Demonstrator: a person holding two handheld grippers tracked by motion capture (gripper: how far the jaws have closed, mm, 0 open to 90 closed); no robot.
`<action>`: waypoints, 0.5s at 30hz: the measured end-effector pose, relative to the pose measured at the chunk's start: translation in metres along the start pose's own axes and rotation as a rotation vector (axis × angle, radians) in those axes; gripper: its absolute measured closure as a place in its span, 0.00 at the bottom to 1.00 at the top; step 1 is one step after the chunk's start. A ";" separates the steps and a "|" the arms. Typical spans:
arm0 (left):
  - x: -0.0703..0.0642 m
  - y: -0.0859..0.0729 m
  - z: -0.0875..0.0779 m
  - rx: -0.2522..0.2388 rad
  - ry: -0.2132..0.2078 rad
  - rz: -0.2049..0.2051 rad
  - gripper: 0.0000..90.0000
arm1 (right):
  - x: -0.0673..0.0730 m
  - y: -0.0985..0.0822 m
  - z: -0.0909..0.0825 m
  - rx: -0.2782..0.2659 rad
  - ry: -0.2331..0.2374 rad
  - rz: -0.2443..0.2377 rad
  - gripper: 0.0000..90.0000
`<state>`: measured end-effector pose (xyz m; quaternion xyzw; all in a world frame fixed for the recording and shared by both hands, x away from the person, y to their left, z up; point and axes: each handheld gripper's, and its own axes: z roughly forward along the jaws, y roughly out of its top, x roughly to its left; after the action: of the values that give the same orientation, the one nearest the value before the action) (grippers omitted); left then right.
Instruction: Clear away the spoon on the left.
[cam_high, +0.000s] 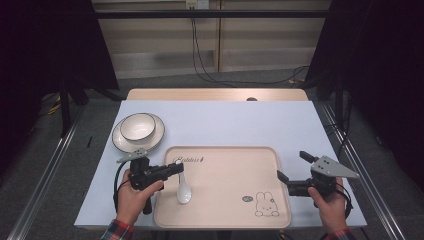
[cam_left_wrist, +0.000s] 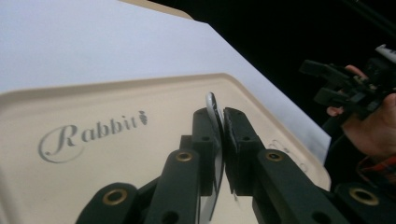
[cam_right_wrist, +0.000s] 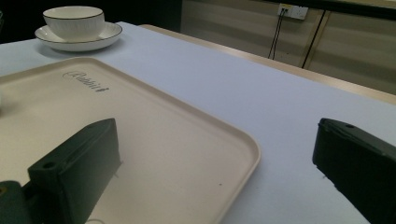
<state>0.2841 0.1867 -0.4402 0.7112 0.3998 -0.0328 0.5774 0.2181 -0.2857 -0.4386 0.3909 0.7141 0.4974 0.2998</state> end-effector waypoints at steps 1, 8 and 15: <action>0.001 0.000 0.001 -0.001 0.000 0.008 0.92 | 0.000 0.000 0.000 0.000 0.001 -0.001 0.00; 0.007 -0.002 0.007 -0.007 0.037 0.041 0.88 | 0.000 0.000 0.000 0.003 0.003 0.002 0.00; 0.018 -0.003 0.014 0.006 0.066 0.042 0.85 | 0.001 0.000 0.003 0.001 0.005 -0.006 0.00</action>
<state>0.3004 0.1845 -0.4568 0.7219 0.4033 0.0017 0.5623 0.2196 -0.2835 -0.4393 0.3875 0.7163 0.4973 0.2991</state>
